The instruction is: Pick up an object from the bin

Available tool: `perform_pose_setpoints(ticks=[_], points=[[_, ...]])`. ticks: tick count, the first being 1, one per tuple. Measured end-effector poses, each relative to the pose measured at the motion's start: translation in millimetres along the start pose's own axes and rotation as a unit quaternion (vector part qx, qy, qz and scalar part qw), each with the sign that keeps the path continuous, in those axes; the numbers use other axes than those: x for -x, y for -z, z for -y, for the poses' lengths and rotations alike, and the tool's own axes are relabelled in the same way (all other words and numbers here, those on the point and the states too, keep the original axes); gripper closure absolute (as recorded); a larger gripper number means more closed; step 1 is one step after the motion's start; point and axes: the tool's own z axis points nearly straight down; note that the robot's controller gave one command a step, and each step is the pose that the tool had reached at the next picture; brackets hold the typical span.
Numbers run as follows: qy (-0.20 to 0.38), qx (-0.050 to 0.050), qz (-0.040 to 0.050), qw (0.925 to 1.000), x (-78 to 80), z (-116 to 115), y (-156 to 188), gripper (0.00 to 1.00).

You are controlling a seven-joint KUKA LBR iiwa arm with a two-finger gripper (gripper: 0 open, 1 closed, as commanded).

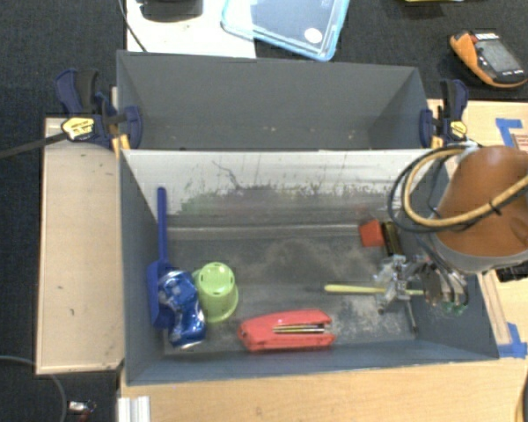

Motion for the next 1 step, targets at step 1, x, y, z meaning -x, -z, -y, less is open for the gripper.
perform_pose_setpoints(ticks=[1], points=[[0.0, 0.0, 0.0, 1.0, 0.4, 0.0, 27.7, 1.0]])
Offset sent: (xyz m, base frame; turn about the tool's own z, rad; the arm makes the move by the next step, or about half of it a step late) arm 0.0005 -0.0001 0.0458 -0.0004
